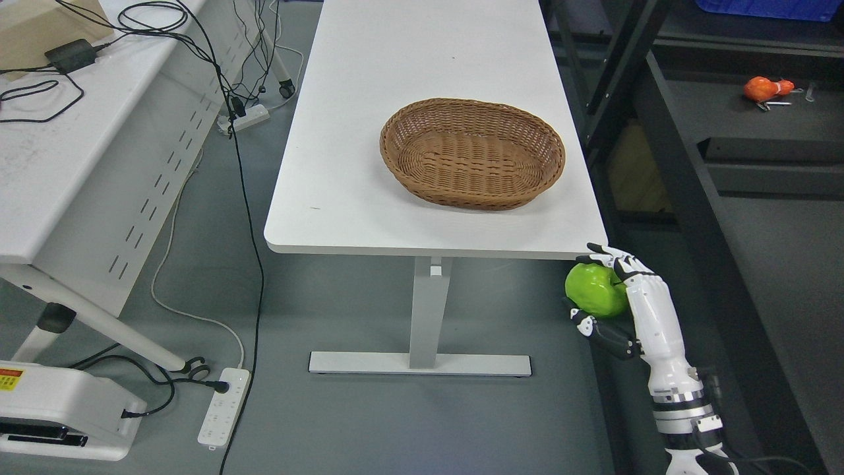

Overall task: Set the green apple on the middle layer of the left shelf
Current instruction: 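Turn and drive toward the black shelf holding the apple in the right hand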

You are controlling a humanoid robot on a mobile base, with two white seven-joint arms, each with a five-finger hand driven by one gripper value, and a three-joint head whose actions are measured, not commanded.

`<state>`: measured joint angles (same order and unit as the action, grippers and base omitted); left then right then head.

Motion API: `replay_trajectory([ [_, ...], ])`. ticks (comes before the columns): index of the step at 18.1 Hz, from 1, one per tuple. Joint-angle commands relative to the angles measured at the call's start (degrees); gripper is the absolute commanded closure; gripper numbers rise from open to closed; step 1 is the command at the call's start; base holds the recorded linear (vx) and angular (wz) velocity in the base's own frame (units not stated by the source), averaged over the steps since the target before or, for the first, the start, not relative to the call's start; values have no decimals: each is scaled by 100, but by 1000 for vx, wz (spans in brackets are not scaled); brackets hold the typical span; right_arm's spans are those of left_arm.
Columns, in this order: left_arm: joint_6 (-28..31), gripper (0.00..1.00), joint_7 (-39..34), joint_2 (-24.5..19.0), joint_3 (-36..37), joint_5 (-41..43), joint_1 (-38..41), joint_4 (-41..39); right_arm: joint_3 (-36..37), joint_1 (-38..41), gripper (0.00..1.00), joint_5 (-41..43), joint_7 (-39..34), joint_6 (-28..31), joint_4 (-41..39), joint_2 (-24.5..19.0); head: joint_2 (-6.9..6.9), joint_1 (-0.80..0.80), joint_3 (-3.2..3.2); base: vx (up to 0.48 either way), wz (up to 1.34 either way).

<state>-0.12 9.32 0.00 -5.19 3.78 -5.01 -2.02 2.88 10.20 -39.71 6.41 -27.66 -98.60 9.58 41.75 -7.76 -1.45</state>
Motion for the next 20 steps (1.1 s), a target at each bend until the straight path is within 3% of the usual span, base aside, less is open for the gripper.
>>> replay_trajectory([
  [1, 3, 0, -1, -100, 0, 0, 0, 0, 46, 69, 100, 42, 36, -126, -1, -44, 0, 0, 0, -137, -194],
  [20, 3, 0, -1, -100, 0, 0, 0, 0, 292, 535, 100, 306, 45, -416, -10, -70, 0, 0, 0, -158, -105],
])
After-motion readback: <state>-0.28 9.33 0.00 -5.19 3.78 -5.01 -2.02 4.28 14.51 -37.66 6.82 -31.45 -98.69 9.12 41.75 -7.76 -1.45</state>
